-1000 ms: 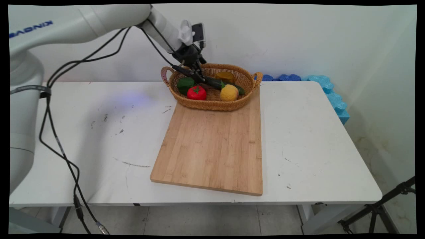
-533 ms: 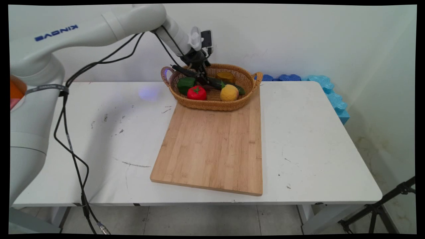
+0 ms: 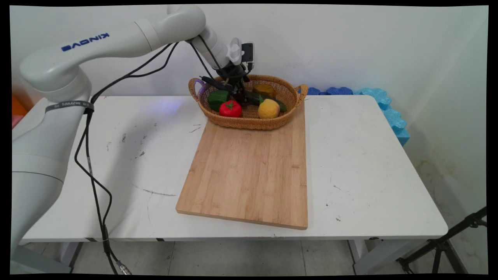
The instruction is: Pick up the cucumber from the vegetable basket
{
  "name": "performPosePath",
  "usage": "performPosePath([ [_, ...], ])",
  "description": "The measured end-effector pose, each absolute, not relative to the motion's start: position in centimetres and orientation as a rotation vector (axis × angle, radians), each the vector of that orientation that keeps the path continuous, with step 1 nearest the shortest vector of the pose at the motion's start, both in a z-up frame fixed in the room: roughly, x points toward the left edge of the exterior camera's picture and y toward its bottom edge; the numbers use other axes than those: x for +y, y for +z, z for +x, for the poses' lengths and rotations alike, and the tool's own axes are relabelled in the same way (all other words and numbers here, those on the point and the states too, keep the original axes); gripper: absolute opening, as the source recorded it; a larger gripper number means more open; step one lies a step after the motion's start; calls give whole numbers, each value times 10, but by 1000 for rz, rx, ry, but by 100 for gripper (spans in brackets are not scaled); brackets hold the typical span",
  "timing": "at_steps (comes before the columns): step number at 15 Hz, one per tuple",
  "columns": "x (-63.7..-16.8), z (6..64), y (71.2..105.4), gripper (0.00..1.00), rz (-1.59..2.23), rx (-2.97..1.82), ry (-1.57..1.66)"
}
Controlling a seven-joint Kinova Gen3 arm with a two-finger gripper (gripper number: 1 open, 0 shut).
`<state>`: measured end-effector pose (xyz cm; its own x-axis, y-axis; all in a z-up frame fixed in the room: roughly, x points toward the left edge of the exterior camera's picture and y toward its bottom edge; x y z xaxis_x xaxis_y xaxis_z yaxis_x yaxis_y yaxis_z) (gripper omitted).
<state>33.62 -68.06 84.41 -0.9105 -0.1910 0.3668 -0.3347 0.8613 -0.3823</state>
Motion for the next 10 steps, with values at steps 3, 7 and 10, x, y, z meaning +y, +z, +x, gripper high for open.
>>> performPosePath([
  [3, -683, 334, 841, 100, 371, -2734, 630],
  [7, -685, 332, 839, 0, 349, -2745, 622],
  [10, -685, 332, 839, 0, 335, -2752, 617],
])
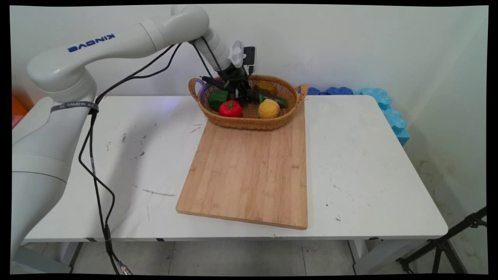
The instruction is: Place the picked object on the cutting board
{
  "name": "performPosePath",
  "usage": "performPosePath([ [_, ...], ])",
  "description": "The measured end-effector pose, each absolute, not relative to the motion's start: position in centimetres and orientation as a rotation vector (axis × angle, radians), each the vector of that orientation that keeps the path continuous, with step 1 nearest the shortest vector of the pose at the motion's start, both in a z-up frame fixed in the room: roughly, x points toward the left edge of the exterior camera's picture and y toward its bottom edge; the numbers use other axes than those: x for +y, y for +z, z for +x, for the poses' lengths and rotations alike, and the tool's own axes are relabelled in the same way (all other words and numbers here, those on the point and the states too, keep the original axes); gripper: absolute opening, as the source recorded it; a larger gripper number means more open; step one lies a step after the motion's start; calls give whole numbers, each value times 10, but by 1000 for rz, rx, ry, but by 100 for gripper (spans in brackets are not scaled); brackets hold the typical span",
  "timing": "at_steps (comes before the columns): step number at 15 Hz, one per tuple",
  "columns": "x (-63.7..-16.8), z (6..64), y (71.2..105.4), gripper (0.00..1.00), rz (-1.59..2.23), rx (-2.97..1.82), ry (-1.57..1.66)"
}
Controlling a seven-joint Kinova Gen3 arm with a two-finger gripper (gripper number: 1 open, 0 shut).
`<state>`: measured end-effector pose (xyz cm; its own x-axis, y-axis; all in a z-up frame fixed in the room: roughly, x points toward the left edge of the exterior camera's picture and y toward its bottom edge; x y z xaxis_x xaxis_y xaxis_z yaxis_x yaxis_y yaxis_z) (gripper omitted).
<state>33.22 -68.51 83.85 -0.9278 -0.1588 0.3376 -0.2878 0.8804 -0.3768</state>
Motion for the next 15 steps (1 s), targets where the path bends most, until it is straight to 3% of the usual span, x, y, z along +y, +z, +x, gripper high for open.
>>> performPosePath([
  [6, -680, 334, 844, 0, 303, -2761, 608],
  [15, -663, 338, 879, 0, 255, -2728, 619],
])
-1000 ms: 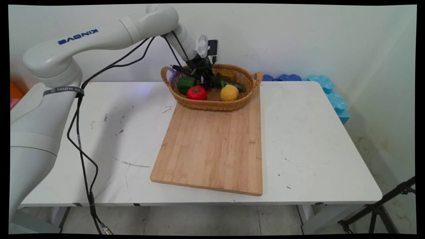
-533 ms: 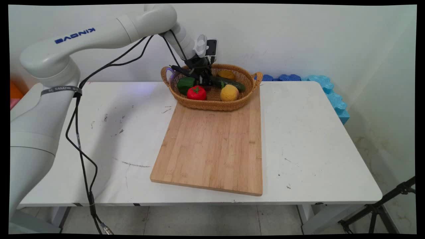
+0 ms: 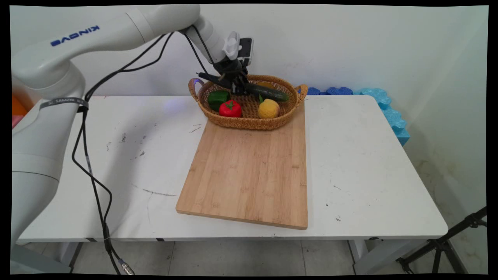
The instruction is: Place the picked object on the cutting board
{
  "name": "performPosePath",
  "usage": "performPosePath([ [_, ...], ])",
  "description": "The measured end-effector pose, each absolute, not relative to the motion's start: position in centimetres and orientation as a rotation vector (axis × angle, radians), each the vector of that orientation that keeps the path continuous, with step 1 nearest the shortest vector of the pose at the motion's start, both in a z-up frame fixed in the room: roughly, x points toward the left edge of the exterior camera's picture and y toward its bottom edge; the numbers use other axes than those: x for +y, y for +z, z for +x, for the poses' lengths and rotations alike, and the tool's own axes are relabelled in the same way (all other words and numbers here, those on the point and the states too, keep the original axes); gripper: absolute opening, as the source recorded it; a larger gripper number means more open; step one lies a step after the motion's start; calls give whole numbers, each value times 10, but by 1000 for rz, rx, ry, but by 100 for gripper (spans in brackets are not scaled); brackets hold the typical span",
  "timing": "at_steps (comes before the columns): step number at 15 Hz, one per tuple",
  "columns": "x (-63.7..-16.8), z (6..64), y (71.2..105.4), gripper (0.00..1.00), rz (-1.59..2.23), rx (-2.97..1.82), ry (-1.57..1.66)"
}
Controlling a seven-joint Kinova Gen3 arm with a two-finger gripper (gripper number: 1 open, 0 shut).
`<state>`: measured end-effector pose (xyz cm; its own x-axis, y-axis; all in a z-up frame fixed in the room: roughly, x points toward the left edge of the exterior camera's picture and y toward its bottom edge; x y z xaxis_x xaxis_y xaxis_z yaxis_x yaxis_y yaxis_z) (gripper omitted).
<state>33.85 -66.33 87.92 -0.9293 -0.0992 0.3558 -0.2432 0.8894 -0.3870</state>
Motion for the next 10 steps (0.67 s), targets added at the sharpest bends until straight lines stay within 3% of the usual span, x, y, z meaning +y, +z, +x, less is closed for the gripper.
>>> performPosePath([
  [10, -619, 346, 936, 0, 306, -2652, 601],
])
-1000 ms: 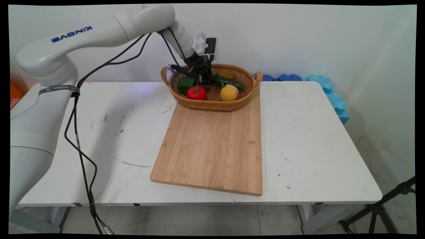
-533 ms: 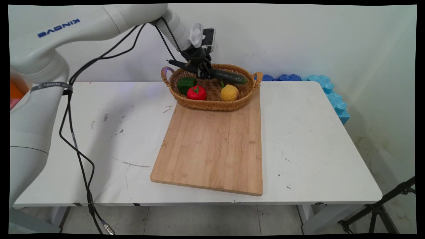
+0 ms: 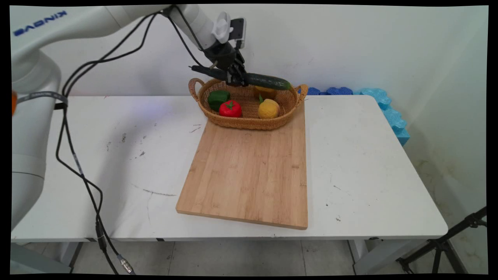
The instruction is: Place the picked object on the cutting board
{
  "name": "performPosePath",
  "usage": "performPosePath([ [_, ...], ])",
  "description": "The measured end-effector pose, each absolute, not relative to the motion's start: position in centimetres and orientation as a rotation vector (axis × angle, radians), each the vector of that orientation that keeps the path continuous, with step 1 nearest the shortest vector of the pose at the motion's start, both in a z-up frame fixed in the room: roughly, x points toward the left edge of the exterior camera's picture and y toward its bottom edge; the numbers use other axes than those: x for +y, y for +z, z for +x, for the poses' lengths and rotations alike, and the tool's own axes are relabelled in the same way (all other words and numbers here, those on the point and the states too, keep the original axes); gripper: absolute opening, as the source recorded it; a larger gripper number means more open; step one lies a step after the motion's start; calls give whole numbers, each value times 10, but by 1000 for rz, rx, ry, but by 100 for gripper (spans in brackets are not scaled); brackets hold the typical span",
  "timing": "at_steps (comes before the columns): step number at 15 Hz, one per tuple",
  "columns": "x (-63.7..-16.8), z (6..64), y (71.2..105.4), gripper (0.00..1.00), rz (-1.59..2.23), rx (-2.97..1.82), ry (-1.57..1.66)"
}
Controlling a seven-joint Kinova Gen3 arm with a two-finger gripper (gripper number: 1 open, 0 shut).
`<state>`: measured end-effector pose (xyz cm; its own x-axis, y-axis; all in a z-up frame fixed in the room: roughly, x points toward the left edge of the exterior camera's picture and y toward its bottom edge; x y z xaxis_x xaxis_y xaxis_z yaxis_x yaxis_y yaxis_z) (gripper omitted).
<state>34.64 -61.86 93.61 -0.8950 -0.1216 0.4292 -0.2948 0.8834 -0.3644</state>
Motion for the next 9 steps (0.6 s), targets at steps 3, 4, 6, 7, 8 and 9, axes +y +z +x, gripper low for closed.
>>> performPosePath([
  [3, -600, 349, 948, 0, 341, -2630, 573],
  [4, -594, 349, 952, 0, 352, -2624, 561],
  [6, -580, 351, 957, 0, 381, -2611, 536],
  [7, -573, 352, 959, 0, 395, -2605, 521],
  [8, -566, 353, 961, 0, 410, -2601, 506],
  [9, -559, 354, 962, 0, 425, -2596, 490],
])
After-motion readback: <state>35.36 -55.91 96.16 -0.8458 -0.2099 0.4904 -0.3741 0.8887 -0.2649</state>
